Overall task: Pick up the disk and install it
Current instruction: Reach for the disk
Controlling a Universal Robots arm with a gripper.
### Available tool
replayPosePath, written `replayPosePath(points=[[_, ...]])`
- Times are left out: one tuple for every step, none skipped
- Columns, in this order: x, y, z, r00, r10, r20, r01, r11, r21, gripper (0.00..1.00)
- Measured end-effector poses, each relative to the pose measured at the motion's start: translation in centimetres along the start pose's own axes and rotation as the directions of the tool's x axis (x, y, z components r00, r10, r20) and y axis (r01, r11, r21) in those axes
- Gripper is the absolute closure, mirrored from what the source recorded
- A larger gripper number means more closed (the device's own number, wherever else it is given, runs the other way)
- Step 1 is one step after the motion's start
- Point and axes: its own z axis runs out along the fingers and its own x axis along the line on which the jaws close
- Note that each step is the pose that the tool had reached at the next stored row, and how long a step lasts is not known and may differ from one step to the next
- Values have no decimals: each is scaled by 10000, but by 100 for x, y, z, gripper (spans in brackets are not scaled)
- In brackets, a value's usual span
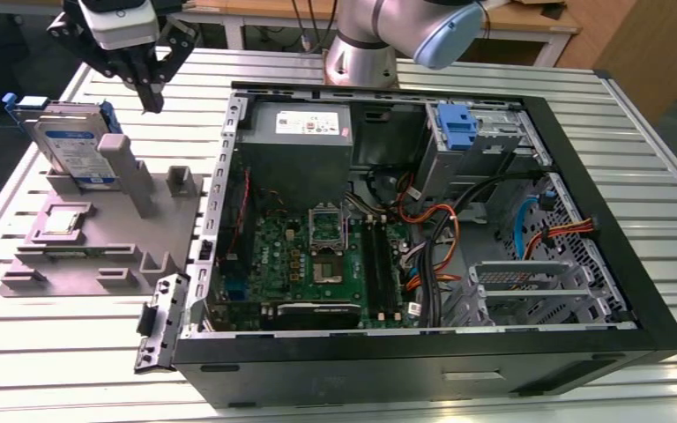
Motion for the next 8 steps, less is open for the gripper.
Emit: replayPosePath(points=[[0, 0, 0, 10000, 0, 1, 0, 10000, -1, 90], [1, 0, 0, 10000, 1, 0, -1, 10000, -1, 90], [1, 0, 0, 10000, 1, 1, -1, 10000, -1, 90], [1, 0, 0, 10000, 0, 0, 0, 10000, -1, 90], [1, 0, 0, 10000, 0, 1, 0, 10000, 0, 90], [1, 0, 0, 10000, 0, 1, 0, 10000, 0, 90], [3, 21, 1, 10000, 1, 0, -1, 10000, 0, 90], [4, 37, 2, 10000, 1, 1, -1, 10000, -1, 90]])
